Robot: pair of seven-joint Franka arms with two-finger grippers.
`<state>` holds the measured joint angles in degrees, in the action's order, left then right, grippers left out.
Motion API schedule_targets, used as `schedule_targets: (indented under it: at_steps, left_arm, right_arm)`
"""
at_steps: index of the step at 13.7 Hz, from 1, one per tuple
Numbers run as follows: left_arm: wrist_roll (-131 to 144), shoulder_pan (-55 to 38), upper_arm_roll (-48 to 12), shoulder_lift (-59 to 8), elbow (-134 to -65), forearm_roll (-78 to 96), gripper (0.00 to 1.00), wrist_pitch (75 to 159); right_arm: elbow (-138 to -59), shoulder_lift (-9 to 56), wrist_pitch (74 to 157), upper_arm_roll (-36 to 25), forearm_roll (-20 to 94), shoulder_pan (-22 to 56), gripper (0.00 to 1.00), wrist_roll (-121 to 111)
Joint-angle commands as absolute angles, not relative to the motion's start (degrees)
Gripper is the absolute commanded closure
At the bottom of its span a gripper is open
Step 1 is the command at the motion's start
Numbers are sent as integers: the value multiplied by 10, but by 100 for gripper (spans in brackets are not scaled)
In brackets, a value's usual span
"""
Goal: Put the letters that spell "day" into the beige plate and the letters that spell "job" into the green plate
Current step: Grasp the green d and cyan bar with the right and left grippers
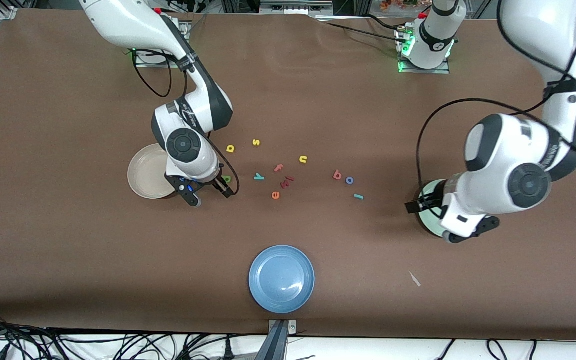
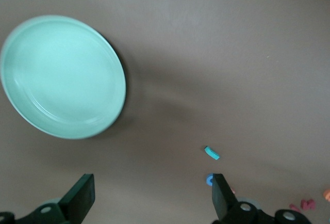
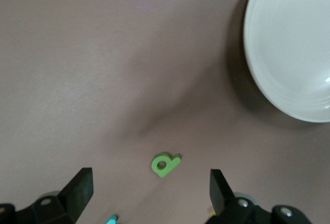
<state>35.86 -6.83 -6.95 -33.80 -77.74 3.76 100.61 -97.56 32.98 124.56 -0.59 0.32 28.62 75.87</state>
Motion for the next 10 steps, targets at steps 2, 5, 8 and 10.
schedule_targets:
  at_steps: [2,5,8,10]
  left_arm:
    - [451,-76,-66,-363,-797,81,3,1052]
    - [499,-93,-69,-365,-858,87,8,1126]
    - [524,-108,-76,-371,-908,125,8,1208]
    - [551,-126,-75,-373,-931,123,8,1227]
  right_arm:
    - [-976,348,1254,-6,-4,294,0,837]
    - [-987,354,1286,-6,-3,301,0,875]
    - [-1002,355,1300,-6,-1,302,0,880]
    - [-1015,355,1308,-6,4,302,1,893]
